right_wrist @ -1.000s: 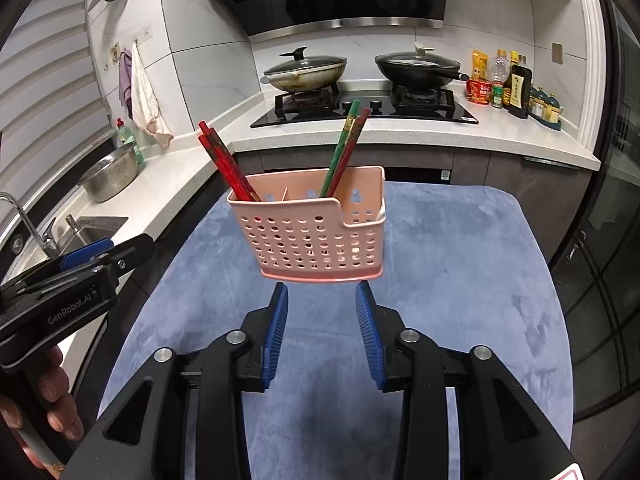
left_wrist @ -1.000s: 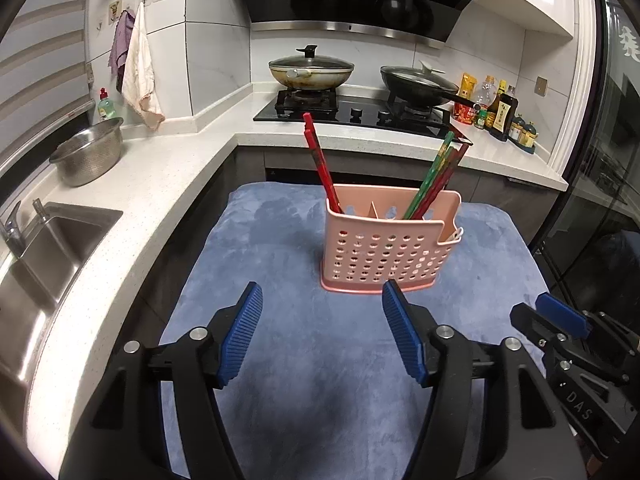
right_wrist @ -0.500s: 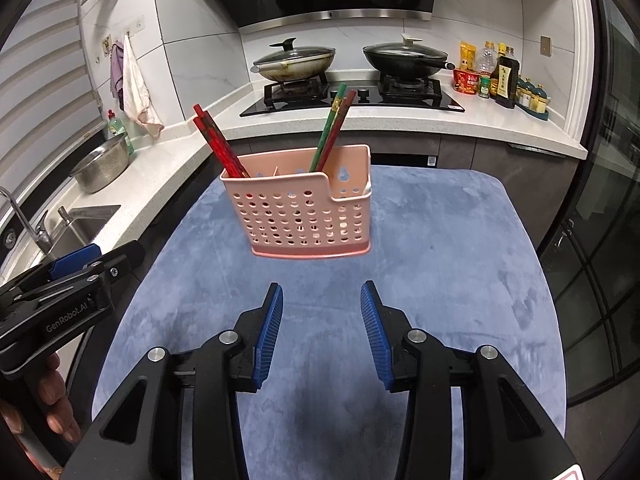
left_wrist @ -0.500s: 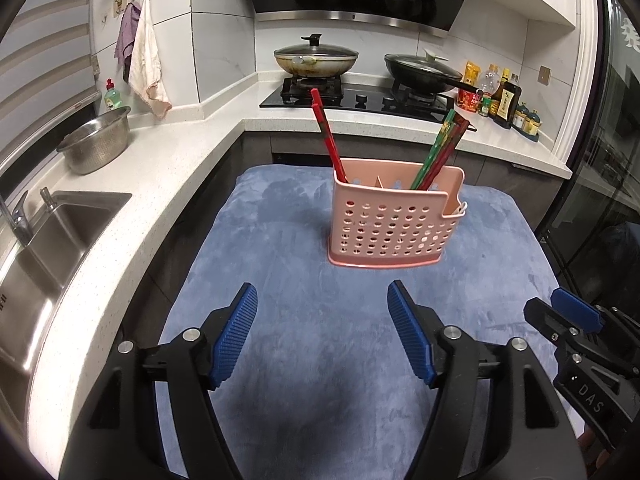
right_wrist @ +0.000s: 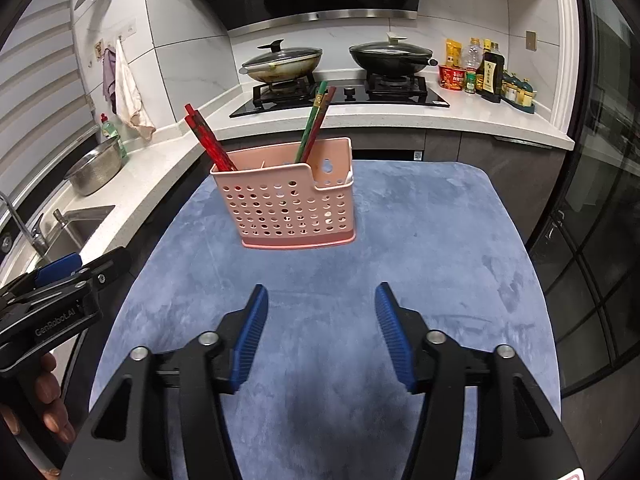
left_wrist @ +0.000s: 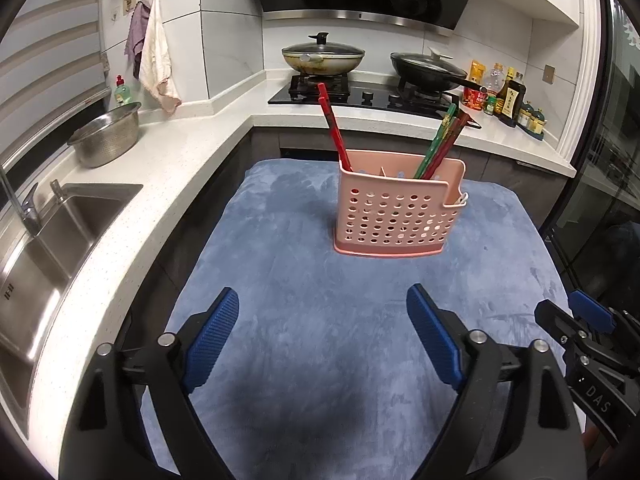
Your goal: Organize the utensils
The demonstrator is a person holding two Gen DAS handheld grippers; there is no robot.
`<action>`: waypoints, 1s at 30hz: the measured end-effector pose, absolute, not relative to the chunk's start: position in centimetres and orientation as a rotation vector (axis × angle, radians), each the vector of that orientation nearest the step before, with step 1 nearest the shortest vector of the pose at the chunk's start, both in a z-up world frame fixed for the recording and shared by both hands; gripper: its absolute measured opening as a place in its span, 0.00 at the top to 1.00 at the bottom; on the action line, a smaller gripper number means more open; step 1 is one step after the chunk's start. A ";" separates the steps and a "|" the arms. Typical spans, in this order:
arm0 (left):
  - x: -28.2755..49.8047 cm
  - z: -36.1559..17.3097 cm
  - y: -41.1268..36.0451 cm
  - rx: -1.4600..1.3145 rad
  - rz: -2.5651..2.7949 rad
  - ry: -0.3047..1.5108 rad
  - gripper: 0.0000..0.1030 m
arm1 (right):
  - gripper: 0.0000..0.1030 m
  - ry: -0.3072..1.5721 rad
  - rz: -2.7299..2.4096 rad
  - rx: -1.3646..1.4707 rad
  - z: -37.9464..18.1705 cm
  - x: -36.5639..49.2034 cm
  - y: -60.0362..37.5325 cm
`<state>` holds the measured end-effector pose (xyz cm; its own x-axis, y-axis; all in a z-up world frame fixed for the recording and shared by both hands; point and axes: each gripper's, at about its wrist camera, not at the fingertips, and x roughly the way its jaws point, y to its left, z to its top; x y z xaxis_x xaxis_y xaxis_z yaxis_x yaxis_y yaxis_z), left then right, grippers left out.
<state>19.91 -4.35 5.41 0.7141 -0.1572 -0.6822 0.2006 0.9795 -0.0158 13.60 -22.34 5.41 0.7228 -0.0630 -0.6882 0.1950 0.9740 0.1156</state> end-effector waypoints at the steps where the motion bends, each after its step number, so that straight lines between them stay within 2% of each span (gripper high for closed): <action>1: 19.8 5.4 -4.3 0.062 -0.195 0.751 0.19 | 0.44 0.750 -0.146 0.185 5.4 13.5 -22.4; 7: 19.3 5.2 -4.4 0.068 -0.184 0.756 0.16 | 0.34 0.753 -0.151 0.194 5.3 12.9 -22.7; 11: 19.0 5.0 -4.3 0.066 -0.177 0.762 0.14 | 0.33 0.754 -0.165 0.193 5.0 12.5 -22.9; 13: 19.0 4.9 -4.2 0.068 -0.175 0.769 0.13 | 0.25 0.757 -0.167 0.193 4.9 12.4 -23.0; 16: 18.9 4.6 -4.1 0.068 -0.164 0.776 0.11 | 0.18 0.761 -0.170 0.188 4.7 12.3 -23.1; 21: 18.8 4.4 -3.9 0.069 -0.139 0.781 0.09 | 0.14 0.761 -0.173 0.175 4.5 12.0 -22.9; 22: 18.8 4.4 -3.8 0.070 -0.135 0.783 0.09 | 0.05 0.761 -0.175 0.174 4.5 12.0 -22.9; 30: 18.6 4.0 -3.8 0.092 -0.121 0.781 0.08 | 0.07 0.769 -0.200 0.143 4.1 11.9 -22.6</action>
<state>18.64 -3.83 3.97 0.7035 -0.0742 -0.7068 0.1424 0.9891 0.0379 11.89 -22.57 4.09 0.7012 -0.1274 -0.7015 0.2313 0.9713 0.0548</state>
